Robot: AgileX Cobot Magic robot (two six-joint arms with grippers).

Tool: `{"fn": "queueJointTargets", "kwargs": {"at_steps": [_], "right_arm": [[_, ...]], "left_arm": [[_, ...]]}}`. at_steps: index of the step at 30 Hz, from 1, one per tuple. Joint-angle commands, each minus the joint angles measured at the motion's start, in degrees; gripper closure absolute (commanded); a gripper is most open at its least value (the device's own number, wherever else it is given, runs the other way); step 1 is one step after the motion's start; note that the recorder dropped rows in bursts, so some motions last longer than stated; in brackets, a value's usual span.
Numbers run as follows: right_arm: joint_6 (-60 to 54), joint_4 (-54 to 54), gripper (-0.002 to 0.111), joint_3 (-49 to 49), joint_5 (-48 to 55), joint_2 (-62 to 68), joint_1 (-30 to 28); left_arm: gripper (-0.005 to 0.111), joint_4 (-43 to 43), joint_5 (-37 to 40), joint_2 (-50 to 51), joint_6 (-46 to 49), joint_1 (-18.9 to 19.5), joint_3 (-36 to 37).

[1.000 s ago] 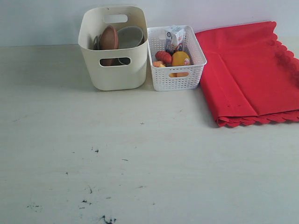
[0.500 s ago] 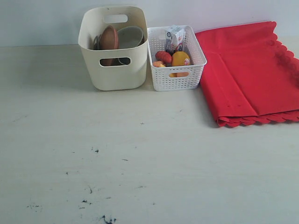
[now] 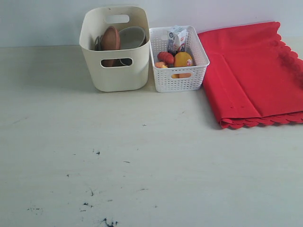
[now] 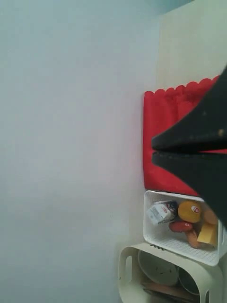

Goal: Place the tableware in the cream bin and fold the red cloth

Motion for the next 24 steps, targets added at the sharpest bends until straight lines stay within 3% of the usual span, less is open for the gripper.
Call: {"fn": "queueJointTargets", "kwargs": {"at_steps": [1,12,24], "right_arm": [[-1.15,-0.55,0.108,6.35,-2.33,-6.76,0.07],[-1.67,-0.66,0.108,32.2,-11.99,-28.24,0.07],[-4.05,-0.66,0.108,55.29,-19.34,-50.08,0.07]], "left_arm": [[0.106,-0.45,-0.58,-2.47,0.4,0.22,0.2],[0.106,-1.04,-1.21,-3.97,0.29,0.22,1.95],[0.106,-1.14,-10.37,-3.97,0.29,0.22,9.37]]}}
